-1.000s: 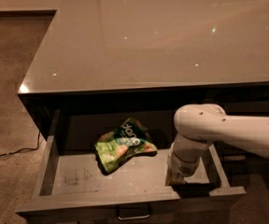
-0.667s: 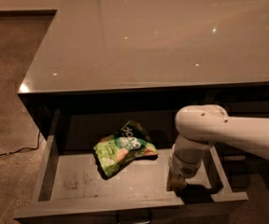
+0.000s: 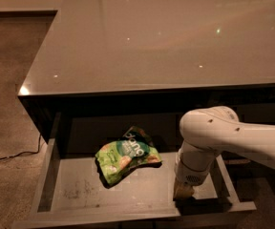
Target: Open top drawer
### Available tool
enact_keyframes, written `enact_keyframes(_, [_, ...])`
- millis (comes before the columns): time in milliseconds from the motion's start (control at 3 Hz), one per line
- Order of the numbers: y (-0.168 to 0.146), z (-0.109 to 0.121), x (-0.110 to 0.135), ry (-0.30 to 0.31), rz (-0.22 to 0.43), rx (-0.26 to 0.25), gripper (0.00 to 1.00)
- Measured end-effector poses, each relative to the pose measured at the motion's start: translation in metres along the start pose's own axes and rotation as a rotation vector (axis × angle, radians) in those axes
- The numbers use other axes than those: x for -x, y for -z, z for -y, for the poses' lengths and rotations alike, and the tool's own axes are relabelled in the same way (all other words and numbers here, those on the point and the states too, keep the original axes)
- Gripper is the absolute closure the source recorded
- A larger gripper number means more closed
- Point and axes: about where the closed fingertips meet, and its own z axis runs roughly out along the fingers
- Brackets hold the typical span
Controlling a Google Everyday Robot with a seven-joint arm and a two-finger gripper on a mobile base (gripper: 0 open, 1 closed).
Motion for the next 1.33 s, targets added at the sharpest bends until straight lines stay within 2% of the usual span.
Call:
enact_keyframes(333, [0.0165, -0.0155, -0.0036, -0.007, -0.029, -0.042, 1.0])
enact_keyframes(667, [0.0233, -0.0165, -0.0031, -0.006, -0.03, -0.06, 0.81])
enact_keyframes(1333, [0.0233, -0.0165, -0.0031, -0.006, -0.03, -0.06, 0.35])
